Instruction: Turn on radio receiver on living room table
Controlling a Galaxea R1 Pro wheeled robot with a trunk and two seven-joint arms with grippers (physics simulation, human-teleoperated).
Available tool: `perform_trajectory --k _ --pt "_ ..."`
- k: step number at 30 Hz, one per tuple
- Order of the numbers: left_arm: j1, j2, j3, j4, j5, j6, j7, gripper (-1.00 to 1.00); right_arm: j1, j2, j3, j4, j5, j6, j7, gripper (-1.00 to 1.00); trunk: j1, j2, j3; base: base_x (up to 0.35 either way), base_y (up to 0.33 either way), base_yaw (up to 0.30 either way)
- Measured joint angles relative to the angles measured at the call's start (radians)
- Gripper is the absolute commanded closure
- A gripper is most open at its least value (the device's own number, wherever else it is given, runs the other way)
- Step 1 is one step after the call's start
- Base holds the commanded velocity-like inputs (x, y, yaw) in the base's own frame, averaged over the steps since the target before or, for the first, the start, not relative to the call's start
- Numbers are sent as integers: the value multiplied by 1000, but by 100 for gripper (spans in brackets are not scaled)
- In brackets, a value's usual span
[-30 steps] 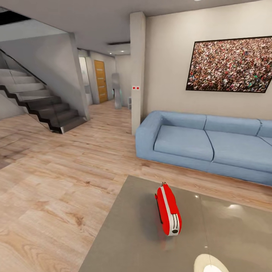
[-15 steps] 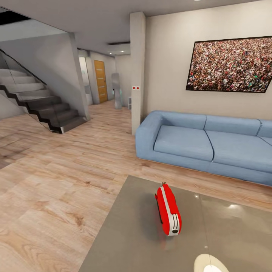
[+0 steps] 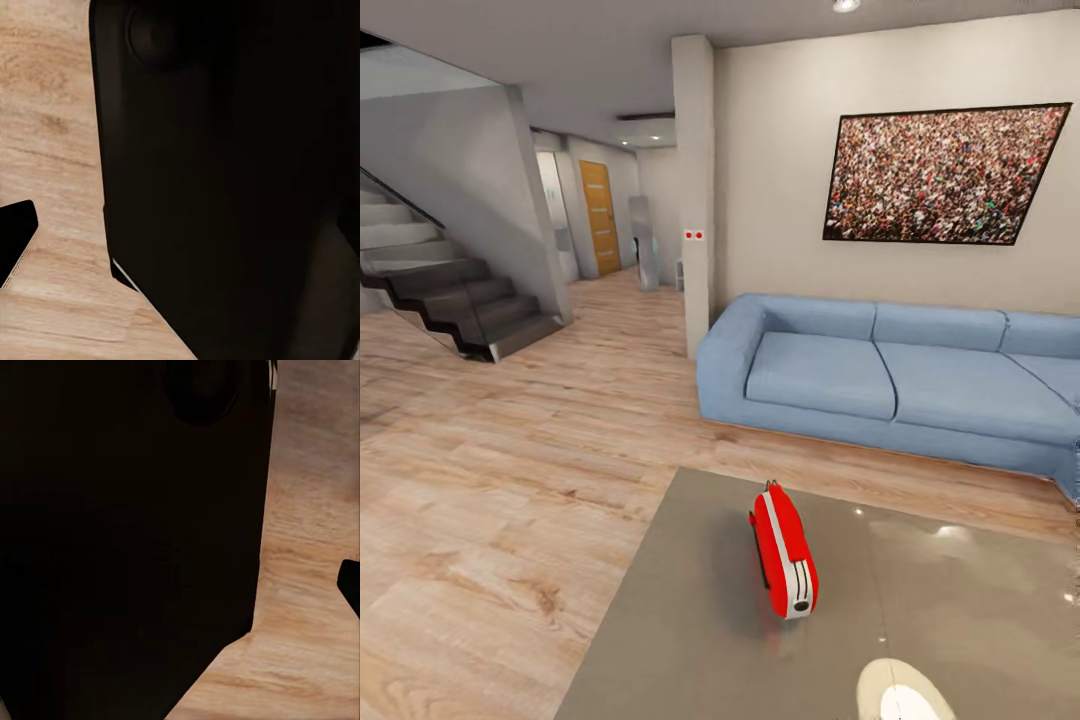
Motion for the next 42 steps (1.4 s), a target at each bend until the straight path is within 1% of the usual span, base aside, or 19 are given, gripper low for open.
perform_trajectory --k 8,18,28,32,42 --pt "0 1 0 0 0 0 0 -100 0 0 0 0 0 4 0 -100 0 0 1 33 6 -39" --pt "0 1 -2 0 0 0 -2 -100 0 0 0 0 0 5 0 -100 0 0 1 245 79 -1" --pt "0 1 0 0 0 0 0 -100 0 0 0 0 0 3 0 -100 0 0 1 20 5 -7" --pt "0 1 0 0 0 0 0 -100 0 0 -4 0 -6 3 -1 -100 0 0 3 0 0 -168" --pt "0 1 0 0 0 0 0 -100 0 0 -5 0 -8 4 0 -100 0 0 7 0 0 -225"
